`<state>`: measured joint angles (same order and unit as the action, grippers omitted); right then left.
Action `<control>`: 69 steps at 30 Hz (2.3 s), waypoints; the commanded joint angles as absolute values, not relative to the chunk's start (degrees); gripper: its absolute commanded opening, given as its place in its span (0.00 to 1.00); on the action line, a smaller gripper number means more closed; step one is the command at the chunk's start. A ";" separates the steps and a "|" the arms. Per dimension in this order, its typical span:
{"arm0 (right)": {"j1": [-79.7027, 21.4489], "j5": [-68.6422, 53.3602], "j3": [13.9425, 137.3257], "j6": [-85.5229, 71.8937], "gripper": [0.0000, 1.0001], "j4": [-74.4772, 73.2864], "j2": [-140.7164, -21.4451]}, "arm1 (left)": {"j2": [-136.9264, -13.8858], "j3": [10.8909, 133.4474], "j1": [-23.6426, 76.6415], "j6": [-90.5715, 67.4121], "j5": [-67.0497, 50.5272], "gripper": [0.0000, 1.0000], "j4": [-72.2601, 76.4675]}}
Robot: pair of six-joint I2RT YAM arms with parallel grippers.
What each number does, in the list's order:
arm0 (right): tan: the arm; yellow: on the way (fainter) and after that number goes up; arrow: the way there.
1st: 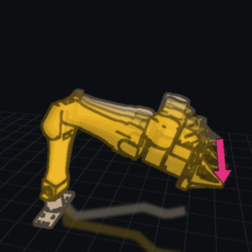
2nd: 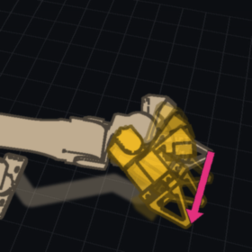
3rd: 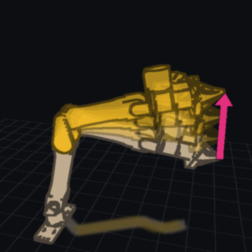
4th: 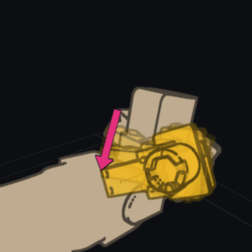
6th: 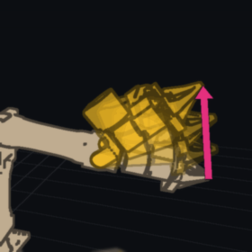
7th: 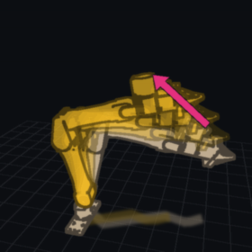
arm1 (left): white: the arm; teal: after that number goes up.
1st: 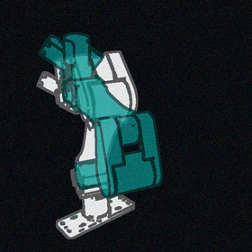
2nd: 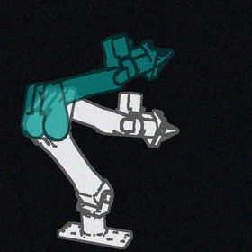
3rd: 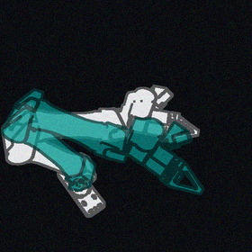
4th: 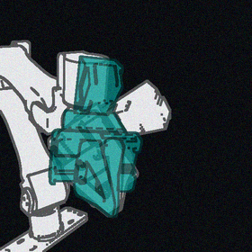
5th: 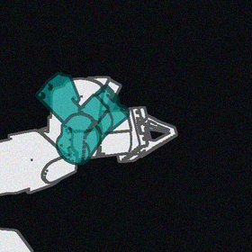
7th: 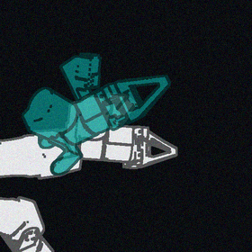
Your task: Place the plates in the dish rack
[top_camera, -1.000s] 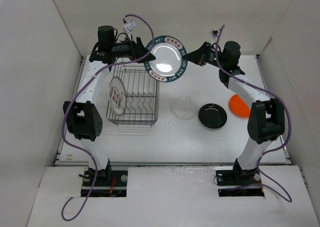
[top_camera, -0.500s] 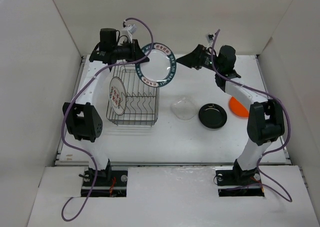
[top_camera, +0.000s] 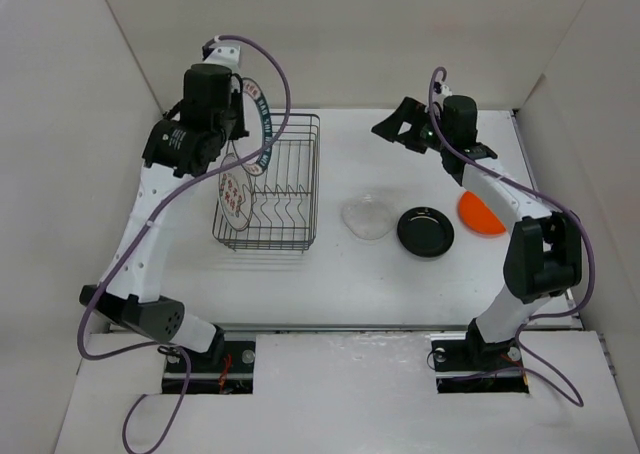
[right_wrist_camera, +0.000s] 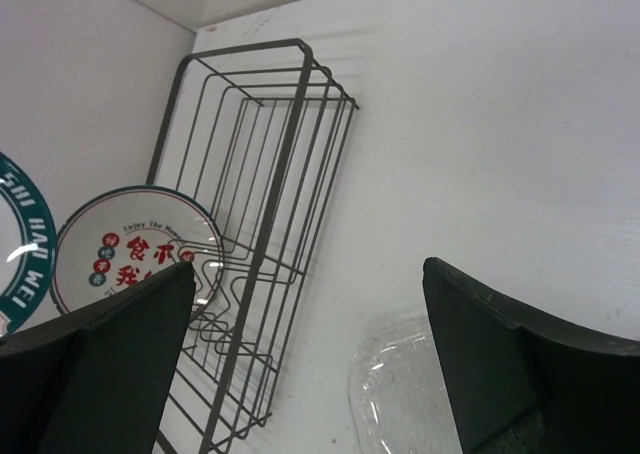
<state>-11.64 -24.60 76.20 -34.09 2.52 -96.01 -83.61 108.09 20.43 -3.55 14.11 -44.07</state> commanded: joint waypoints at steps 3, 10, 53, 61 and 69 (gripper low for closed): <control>-11.69 -22.41 76.55 -31.64 1.00 -0.09 -93.26 | -82.54 99.33 24.42 -4.66 33.12 0.00 -47.64; -11.16 -23.03 76.03 -31.11 1.00 -0.62 -92.64 | -82.53 95.36 25.14 -3.96 34.63 0.00 -45.09; -9.40 -25.32 84.03 4.57 0.88 -25.66 -109.07 | -85.34 83.48 20.92 0.79 19.25 0.91 -35.85; -11.78 -24.62 82.18 4.57 0.54 -26.19 -111.97 | -86.92 106.92 22.06 2.02 13.89 1.00 -45.95; -13.54 -24.08 81.04 4.57 0.48 -26.72 -114.17 | -88.86 116.63 22.59 2.02 11.26 1.00 -49.57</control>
<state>-12.88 -24.49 81.23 3.66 -26.61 -113.93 -87.59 115.09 22.39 1.48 12.99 -46.02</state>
